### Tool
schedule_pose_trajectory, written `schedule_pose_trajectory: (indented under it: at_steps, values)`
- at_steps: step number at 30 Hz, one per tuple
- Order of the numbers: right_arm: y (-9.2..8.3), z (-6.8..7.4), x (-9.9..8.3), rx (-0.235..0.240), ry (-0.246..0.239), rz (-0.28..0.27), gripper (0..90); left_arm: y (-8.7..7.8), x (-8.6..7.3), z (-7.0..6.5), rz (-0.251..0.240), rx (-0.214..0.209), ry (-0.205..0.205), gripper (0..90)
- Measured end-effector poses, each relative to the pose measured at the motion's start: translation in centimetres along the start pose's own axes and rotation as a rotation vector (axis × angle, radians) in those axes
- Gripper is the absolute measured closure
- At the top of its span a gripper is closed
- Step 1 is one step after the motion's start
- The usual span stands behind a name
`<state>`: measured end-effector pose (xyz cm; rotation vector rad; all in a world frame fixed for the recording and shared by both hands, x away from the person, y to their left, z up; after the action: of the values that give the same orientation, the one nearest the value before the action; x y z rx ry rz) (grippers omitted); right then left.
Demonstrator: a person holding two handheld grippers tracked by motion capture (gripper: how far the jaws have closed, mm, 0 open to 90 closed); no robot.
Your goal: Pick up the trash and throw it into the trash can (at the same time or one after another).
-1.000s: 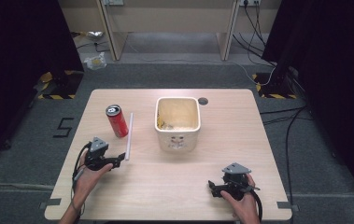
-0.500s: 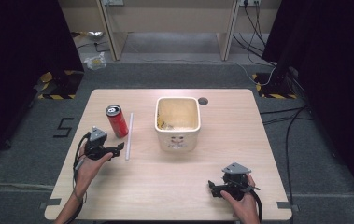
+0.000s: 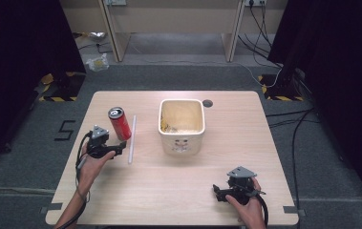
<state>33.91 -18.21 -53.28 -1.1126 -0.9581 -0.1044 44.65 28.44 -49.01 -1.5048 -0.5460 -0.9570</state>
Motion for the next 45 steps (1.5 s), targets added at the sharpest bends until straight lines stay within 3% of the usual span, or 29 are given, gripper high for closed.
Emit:
schedule_pose_trajectory:
  at_steps: [12, 36, 45]
  values:
    - [0.0, 0.0, 0.0, 0.0, 0.0, 0.0, 0.3, 1.8, 1.6, 0.7, -0.028, 0.037, -0.021, 15.7]
    - [0.0, 0.0, 0.0, 0.001, -0.001, 0.001, 0.3, 3.6, 2.8, 1.1, -0.051, 0.032, -0.038, 16.9]
    - [0.0, 0.0, 0.0, 0.002, -0.006, 0.002, 0.3, 4.6, 2.8, 1.2, -0.047, 0.031, -0.03, 21.7]
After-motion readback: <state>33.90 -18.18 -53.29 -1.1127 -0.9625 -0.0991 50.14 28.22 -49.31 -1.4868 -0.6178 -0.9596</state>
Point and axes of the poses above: each handheld gripper's, and its own axes: y roughly forward along the jaws, x roughly out of its top, z roughly to its left, the point moved 2 cm from there along y, roughly forward along the jaws, and after that the axes turned 9 degrees about x, right-handed, at the moved point
